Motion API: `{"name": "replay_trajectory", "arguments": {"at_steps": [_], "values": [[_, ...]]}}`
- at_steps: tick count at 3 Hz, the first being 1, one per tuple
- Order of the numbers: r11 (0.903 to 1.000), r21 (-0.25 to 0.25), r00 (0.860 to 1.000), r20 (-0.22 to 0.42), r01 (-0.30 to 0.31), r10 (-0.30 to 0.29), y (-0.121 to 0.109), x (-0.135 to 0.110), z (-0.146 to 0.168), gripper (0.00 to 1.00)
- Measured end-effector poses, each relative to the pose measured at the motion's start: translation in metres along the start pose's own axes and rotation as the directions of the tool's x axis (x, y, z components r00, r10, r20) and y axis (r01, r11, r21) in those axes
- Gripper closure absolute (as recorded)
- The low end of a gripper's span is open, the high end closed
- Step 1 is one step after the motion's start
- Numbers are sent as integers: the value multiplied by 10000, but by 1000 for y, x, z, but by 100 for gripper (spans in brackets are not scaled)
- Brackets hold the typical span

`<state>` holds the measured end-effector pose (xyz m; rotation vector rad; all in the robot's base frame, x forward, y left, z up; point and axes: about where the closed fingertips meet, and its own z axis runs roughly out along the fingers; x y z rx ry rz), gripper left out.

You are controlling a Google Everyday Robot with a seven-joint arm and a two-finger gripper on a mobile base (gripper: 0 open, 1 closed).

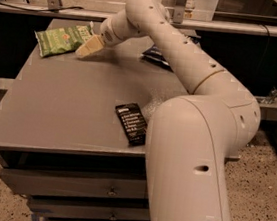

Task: Move green jalapeno chip bag near rxbar chocolate

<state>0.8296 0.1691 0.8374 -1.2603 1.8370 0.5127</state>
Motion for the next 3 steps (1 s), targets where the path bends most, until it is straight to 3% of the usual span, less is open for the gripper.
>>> {"name": "replay_trajectory", "arguments": {"at_steps": [1,2,3], "values": [[9997,47,9996,132,-258,257,0,5,2,18],[9987,216,9987,220,-468,463,1,11,-4,49],[9983,273,9983,259,-522,515,2,13,-8,71]]}}
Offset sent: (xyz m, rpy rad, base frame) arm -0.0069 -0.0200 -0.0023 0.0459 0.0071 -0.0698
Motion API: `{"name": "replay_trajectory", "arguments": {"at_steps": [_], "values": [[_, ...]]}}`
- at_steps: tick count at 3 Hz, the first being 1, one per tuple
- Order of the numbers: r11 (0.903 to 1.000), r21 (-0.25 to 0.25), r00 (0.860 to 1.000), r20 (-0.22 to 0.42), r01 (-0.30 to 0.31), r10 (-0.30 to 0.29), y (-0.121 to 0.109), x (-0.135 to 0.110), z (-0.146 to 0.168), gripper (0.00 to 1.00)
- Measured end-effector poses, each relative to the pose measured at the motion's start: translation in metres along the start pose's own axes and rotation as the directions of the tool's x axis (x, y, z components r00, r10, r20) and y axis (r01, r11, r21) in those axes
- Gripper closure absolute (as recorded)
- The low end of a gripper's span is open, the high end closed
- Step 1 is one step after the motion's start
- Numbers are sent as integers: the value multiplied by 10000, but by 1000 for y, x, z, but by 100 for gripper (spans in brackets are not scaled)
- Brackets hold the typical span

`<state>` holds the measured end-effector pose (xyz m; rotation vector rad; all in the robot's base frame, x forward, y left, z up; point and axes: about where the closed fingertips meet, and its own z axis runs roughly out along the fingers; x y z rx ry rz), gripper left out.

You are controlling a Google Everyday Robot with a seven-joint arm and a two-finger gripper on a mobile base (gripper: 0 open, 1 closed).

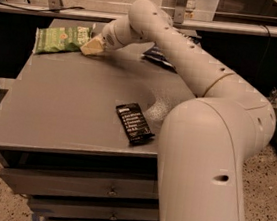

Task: Move green jalapeno chip bag near rxbar chocolate

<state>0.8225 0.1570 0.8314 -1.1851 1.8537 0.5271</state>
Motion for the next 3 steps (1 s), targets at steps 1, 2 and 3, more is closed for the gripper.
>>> {"name": "replay_trajectory", "arguments": {"at_steps": [1,2,3], "values": [[10000,0,10000,0,0,0,0,0,0,95],[10000,0,10000,1,1,-1,0,0,0,100],[10000,-1,10000,2,2,-2,0,0,0,100]]}}
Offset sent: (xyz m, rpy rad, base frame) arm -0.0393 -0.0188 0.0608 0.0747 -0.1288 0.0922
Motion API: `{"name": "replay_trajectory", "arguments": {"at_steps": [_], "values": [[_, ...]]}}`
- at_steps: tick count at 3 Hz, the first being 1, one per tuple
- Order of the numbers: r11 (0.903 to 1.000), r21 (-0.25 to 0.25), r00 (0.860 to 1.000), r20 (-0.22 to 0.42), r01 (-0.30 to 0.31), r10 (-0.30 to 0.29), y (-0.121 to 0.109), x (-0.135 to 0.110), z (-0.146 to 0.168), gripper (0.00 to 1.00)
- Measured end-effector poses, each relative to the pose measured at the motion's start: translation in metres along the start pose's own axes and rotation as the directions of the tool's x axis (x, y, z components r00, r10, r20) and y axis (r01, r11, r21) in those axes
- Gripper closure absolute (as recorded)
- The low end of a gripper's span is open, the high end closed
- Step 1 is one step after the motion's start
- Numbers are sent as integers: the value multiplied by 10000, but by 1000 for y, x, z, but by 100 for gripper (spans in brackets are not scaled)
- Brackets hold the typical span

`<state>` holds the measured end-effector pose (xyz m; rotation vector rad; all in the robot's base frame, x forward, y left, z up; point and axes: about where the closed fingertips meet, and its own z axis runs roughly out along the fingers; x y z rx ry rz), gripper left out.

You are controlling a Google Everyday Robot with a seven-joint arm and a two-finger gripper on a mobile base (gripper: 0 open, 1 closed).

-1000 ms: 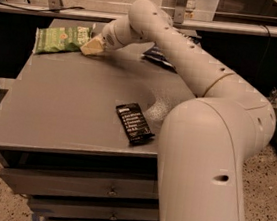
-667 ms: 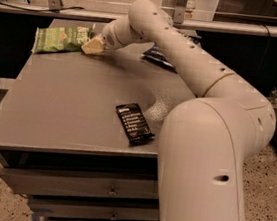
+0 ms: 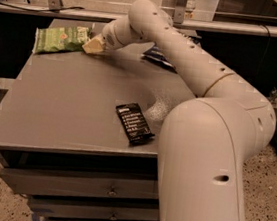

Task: Move green jalapeno chip bag near rxbar chocolate

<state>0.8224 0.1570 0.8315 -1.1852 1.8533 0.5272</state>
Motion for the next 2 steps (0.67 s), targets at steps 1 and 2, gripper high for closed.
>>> {"name": "replay_trajectory", "arguments": {"at_steps": [1,2], "values": [[10000,0,10000,1,1,-1,0,0,0,100],[10000,0,10000,2,2,-2,0,0,0,100]]}}
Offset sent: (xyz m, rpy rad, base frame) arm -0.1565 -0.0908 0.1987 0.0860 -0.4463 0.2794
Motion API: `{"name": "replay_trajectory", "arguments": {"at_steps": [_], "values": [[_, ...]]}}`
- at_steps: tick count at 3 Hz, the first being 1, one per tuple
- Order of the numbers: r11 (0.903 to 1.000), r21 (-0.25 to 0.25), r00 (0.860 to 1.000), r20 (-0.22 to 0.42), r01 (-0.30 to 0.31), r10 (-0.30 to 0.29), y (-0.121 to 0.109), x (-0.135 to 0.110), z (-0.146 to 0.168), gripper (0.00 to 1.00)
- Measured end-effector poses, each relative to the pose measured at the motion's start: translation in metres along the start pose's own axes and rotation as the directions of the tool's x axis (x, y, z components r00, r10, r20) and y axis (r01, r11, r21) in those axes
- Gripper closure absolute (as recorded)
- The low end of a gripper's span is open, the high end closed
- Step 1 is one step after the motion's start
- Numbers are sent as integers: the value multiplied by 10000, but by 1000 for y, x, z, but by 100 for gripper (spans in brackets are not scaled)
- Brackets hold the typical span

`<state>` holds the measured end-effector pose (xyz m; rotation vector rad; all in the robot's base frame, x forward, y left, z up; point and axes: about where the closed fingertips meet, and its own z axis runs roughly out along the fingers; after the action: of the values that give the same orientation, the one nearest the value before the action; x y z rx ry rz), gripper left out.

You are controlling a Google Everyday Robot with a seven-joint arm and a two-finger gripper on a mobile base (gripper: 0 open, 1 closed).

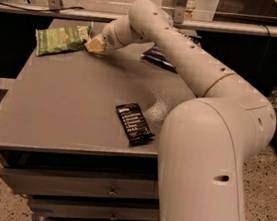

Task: Move green jalapeno chip bag near rxbar chocolate

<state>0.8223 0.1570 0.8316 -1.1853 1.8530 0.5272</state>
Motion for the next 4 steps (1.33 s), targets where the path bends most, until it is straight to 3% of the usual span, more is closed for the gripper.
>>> {"name": "replay_trajectory", "arguments": {"at_steps": [4], "values": [[10000,1,10000,2,4,-4,0,0,0,100]]}}
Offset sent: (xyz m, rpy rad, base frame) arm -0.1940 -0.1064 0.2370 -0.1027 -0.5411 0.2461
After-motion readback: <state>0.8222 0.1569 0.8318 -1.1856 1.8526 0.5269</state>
